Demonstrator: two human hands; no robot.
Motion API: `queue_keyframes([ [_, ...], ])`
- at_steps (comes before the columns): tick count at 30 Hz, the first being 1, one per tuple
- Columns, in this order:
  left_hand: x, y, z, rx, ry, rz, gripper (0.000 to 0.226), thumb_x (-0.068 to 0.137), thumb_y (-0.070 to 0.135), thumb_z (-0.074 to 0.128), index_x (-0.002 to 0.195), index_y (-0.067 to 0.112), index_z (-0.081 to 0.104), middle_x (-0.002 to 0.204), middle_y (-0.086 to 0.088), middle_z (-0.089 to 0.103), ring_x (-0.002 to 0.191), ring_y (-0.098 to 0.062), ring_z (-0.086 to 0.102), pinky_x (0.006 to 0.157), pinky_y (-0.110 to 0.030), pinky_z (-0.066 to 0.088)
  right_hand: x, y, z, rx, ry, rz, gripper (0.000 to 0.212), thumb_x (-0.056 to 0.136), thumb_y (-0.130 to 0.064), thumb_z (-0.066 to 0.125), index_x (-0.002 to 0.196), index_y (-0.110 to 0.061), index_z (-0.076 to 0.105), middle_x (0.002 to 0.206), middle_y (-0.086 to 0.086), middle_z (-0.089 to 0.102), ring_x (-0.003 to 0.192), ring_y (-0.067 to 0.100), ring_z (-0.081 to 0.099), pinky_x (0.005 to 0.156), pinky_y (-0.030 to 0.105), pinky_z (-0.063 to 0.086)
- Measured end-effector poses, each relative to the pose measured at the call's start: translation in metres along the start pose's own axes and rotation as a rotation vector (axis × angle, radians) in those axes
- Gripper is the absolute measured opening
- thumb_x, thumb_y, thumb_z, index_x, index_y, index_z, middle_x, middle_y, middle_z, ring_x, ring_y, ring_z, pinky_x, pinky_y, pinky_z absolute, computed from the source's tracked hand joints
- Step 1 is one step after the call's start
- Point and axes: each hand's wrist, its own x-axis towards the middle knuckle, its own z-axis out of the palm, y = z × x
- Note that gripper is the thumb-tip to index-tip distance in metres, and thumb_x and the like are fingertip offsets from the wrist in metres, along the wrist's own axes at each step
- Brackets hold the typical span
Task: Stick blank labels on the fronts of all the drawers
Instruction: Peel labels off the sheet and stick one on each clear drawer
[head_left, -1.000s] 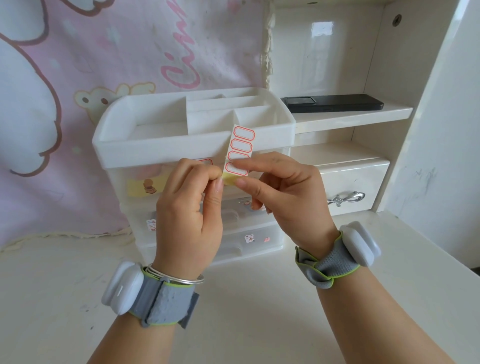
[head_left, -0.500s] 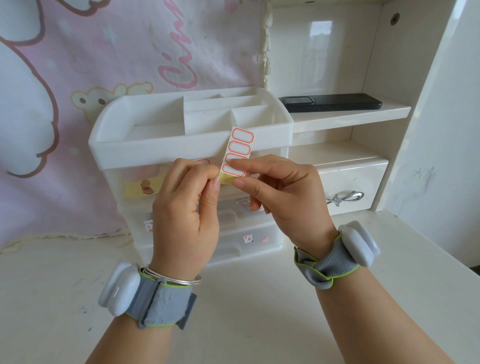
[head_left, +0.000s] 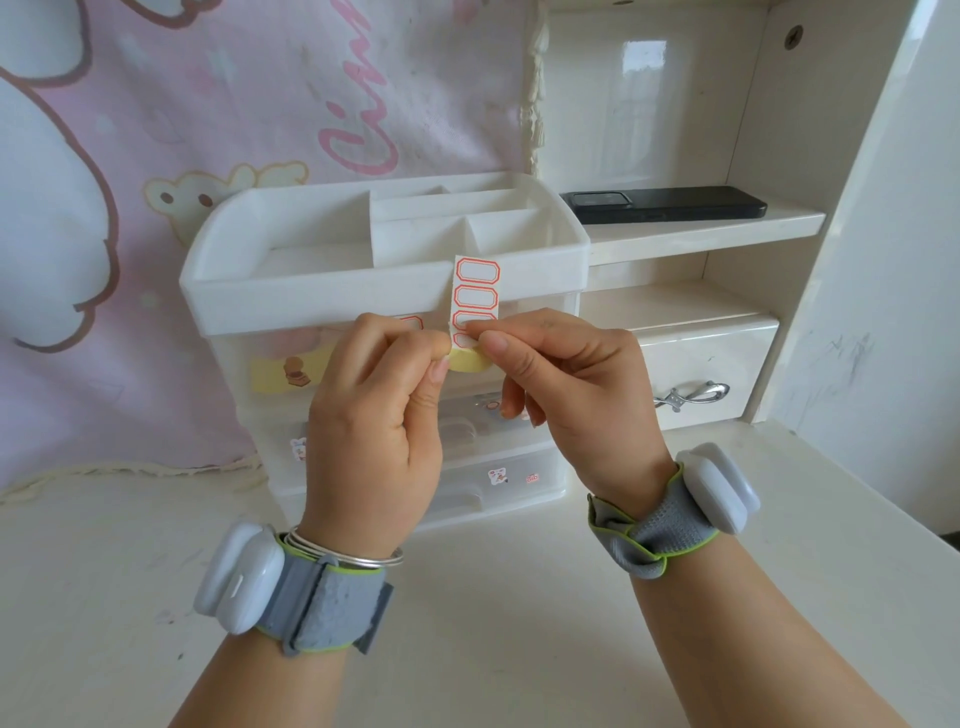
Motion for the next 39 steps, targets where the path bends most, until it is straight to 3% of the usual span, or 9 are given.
queue_keyframes([
  [9, -0.001, -0.001, 0.000, -0.172, -0.128, -0.030, 0.016, 0.089, 0.004, 0.050, 0.074, 0.002, 0.058, 0.071, -0.003, 0.045, 0.066, -0.014, 0.038, 0.074, -0.008, 0.032, 0.002, -0.003, -0.004, 0.091, 0.186, 0.009, 0.019, 0.077, -0.025, 0.064, 0.088, -0.014, 0.074, 0.061, -0.006, 0.063, 0.040, 0.009, 0.040, 0.040, 0.016, 0.034],
  [11, 0.001, -0.001, -0.001, -0.291, -0.215, -0.095, 0.018, 0.088, 0.013, 0.050, 0.073, 0.006, 0.057, 0.066, 0.001, 0.046, 0.060, -0.018, 0.040, 0.065, -0.011, 0.033, 0.003, -0.005, -0.008, 0.138, 0.222, 0.017, 0.017, 0.076, -0.027, 0.064, 0.086, -0.017, 0.073, 0.054, -0.009, 0.056, 0.041, 0.007, 0.035, 0.039, 0.016, 0.031],
  [15, 0.002, -0.002, -0.006, -0.748, -0.747, -0.528, 0.015, 0.082, 0.021, 0.057, 0.069, 0.013, 0.058, 0.050, 0.004, 0.048, 0.042, -0.010, 0.039, 0.043, -0.015, 0.032, 0.005, -0.009, -0.014, 0.238, 0.188, 0.012, 0.011, 0.081, -0.016, 0.064, 0.084, -0.019, 0.074, 0.063, -0.007, 0.063, 0.037, 0.009, 0.033, 0.040, 0.018, 0.030],
  [17, 0.001, -0.005, -0.010, -0.648, -1.164, -0.542, 0.019, 0.089, 0.016, 0.057, 0.070, 0.015, 0.057, 0.048, 0.004, 0.054, 0.035, -0.007, 0.039, 0.038, -0.015, 0.030, 0.005, -0.009, -0.015, 0.255, 0.177, 0.015, 0.015, 0.081, -0.012, 0.062, 0.088, -0.020, 0.073, 0.076, 0.002, 0.065, 0.038, 0.011, 0.035, 0.040, 0.019, 0.030],
  [19, -0.003, -0.009, -0.007, -0.502, -1.423, -0.509, 0.023, 0.093, 0.010, 0.052, 0.071, 0.017, 0.056, 0.049, 0.010, 0.058, 0.032, -0.003, 0.043, 0.035, -0.016, 0.031, 0.004, -0.006, -0.015, 0.259, 0.175, 0.019, 0.022, 0.082, -0.007, 0.059, 0.096, -0.018, 0.070, 0.083, 0.006, 0.058, 0.038, 0.012, 0.037, 0.040, 0.019, 0.031],
  [25, -0.024, -0.018, 0.007, -0.168, -1.633, -0.554, 0.019, 0.086, 0.010, 0.049, 0.068, 0.017, 0.052, 0.060, 0.005, 0.054, 0.041, -0.007, 0.052, 0.033, -0.015, 0.027, -0.027, 0.006, 0.000, 0.197, 0.177, 0.175, 0.016, 0.088, -0.001, 0.056, 0.096, -0.013, 0.065, 0.070, 0.002, 0.064, 0.033, 0.011, 0.038, 0.038, 0.015, 0.031],
  [30, -0.030, -0.031, -0.005, -0.010, -1.525, -0.518, 0.024, 0.083, 0.032, 0.059, 0.064, 0.018, 0.056, 0.058, 0.005, 0.058, 0.040, -0.009, 0.052, 0.045, -0.016, 0.036, -0.040, 0.022, 0.017, 0.071, 0.146, 0.261, 0.021, 0.083, -0.006, 0.066, 0.079, -0.018, 0.050, 0.067, -0.007, 0.063, 0.033, 0.015, 0.049, 0.035, 0.020, 0.031],
  [33, -0.030, -0.037, -0.018, -0.061, -1.324, -0.479, 0.025, 0.082, 0.034, 0.063, 0.066, 0.016, 0.060, 0.053, 0.003, 0.060, 0.042, -0.010, 0.054, 0.050, -0.019, 0.039, -0.042, 0.029, 0.023, -0.061, 0.110, 0.236, 0.023, 0.086, -0.008, 0.063, 0.080, -0.022, 0.046, 0.079, -0.004, 0.065, 0.036, 0.015, 0.053, 0.036, 0.021, 0.034],
  [39, -0.027, -0.031, -0.023, -0.311, -0.487, -0.507, 0.015, 0.072, 0.028, 0.063, 0.061, 0.020, 0.059, 0.050, 0.009, 0.056, 0.045, -0.005, 0.050, 0.048, -0.016, 0.038, -0.041, 0.037, 0.029, -0.153, 0.050, 0.193, 0.030, 0.088, -0.008, 0.060, 0.077, -0.033, 0.047, 0.085, -0.004, 0.067, 0.039, 0.015, 0.056, 0.041, 0.022, 0.038],
])
